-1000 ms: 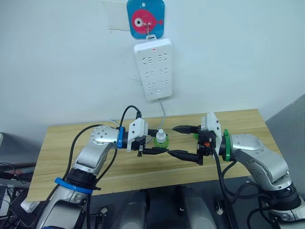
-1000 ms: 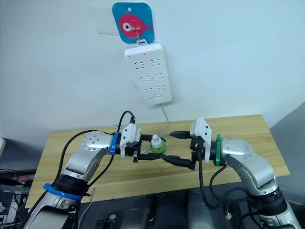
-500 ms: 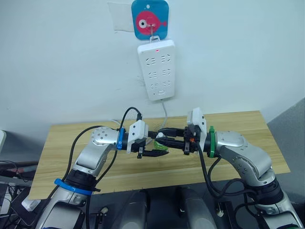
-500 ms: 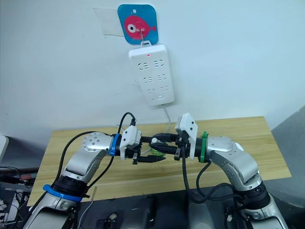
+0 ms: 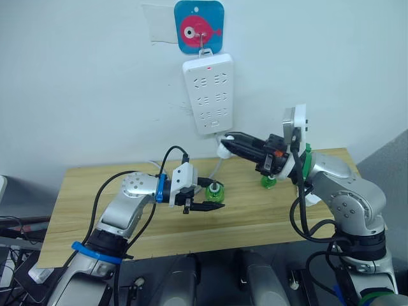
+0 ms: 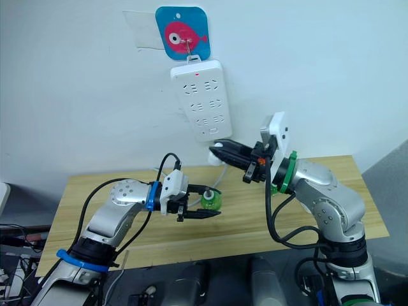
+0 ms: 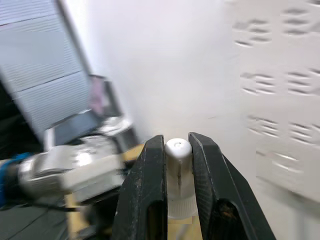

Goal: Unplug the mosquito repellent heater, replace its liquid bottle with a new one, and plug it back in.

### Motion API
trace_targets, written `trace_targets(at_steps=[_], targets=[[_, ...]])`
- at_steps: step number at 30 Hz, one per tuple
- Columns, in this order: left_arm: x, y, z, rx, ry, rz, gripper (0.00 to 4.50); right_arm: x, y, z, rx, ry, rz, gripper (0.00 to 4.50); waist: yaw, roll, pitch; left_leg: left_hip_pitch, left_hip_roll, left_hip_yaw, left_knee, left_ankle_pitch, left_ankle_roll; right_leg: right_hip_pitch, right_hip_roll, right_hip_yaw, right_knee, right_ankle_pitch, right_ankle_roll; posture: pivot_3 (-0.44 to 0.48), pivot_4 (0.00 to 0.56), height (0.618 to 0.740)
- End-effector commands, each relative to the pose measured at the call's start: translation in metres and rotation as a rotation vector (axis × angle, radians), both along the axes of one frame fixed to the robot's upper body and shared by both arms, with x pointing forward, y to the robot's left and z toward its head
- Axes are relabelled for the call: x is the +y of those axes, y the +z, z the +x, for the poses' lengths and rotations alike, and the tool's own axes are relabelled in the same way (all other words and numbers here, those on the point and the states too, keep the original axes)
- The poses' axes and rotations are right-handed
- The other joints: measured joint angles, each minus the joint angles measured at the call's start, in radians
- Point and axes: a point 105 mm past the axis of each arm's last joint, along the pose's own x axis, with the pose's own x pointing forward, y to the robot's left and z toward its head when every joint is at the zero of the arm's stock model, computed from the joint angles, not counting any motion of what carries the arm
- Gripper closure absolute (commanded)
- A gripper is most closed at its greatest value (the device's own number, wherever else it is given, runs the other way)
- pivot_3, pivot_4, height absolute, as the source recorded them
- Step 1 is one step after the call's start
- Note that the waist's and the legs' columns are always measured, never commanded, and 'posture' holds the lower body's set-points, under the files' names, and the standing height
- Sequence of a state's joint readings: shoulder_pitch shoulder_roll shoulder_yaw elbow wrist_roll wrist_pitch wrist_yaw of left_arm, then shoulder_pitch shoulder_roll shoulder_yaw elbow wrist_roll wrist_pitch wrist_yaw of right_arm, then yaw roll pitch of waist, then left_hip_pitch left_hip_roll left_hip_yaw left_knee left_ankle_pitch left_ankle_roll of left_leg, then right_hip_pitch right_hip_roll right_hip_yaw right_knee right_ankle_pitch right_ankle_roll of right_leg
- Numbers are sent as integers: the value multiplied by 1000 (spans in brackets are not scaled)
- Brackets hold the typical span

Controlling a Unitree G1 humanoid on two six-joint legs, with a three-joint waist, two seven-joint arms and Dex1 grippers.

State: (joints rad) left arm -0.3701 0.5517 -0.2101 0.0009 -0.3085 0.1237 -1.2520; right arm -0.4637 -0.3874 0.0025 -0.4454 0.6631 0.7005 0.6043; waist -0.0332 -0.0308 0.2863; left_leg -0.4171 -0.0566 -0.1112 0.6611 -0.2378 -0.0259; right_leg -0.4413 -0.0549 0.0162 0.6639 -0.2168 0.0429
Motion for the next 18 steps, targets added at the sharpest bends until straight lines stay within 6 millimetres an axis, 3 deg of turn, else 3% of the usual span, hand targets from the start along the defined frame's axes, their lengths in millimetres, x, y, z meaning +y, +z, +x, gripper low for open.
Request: trace_targets(at_steps=[1,5,8,12,18], targets=[[3,7,-9,-26,-4,-15,2243,-15,-41,24,-3,-219,-115,4145,0,0,0,0,0,0,0,0,0,0,0,0,0,0,0,-37,249,740],[6,6,-14,-19,11,-11,2243,-25,-98,41,22,-366,-201,4145,1,0,0,1,-1,1,1,0,0,0,0,0,1,0,0,-21,251,740],[7,7,-16,-18,14,-7,2243,-29,-130,50,55,-436,-232,4145,0,1,0,1,0,2,0,0,0,0,0,1,2,0,0,-8,251,740],[8,8,-17,-15,18,0,2243,-40,-156,63,78,-516,-267,4145,0,1,0,1,0,1,0,0,0,0,1,1,1,0,0,-1,254,740],[8,8,-19,-10,19,2,2243,-51,-174,80,76,-621,-292,4145,0,1,0,1,-1,1,0,0,0,0,1,1,1,0,0,11,255,740]])
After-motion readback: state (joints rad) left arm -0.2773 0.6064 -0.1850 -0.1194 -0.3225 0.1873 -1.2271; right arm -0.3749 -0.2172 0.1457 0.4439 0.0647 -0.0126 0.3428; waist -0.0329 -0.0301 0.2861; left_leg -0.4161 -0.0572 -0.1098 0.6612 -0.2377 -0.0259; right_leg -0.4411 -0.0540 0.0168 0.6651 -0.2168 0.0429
